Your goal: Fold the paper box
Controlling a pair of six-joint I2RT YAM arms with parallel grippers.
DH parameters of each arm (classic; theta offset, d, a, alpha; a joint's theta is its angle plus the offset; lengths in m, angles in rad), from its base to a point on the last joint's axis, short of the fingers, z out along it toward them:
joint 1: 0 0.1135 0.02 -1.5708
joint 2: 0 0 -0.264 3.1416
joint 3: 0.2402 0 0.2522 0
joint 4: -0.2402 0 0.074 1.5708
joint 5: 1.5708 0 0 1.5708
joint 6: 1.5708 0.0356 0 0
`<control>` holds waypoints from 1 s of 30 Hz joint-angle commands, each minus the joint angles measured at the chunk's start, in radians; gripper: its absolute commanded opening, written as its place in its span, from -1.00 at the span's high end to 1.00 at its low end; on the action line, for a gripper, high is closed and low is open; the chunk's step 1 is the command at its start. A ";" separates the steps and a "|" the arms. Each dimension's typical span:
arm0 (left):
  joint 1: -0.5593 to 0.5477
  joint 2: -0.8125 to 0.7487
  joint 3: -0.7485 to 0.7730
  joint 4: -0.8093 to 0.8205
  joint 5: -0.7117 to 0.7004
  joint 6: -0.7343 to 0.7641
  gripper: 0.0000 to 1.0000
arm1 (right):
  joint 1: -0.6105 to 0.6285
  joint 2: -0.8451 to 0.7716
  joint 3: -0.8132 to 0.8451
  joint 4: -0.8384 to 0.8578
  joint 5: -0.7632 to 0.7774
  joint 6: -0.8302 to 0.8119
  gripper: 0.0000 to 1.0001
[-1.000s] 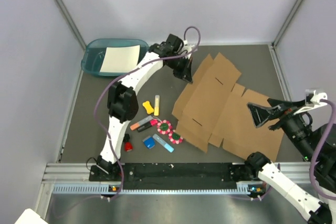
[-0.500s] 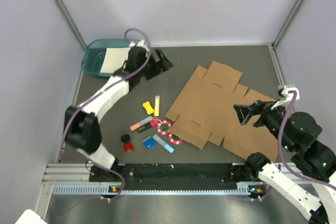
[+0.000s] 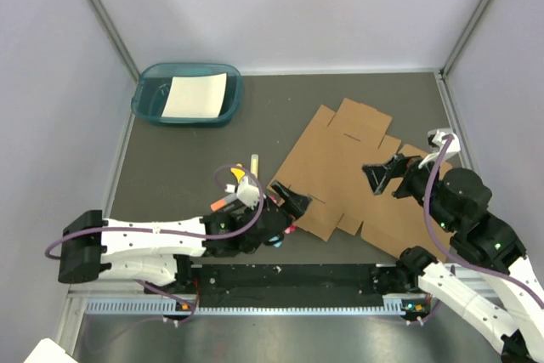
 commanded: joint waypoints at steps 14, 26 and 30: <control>-0.135 0.227 -0.103 0.211 -0.128 -0.332 -0.85 | -0.004 -0.070 -0.053 0.032 -0.036 0.042 -0.98; -0.029 0.393 -0.051 0.440 0.001 -0.148 0.09 | -0.004 -0.079 -0.055 0.012 -0.013 0.005 -0.98; 0.002 0.407 -0.054 0.483 0.033 -0.101 0.51 | -0.006 -0.081 -0.052 0.009 0.002 -0.009 -0.98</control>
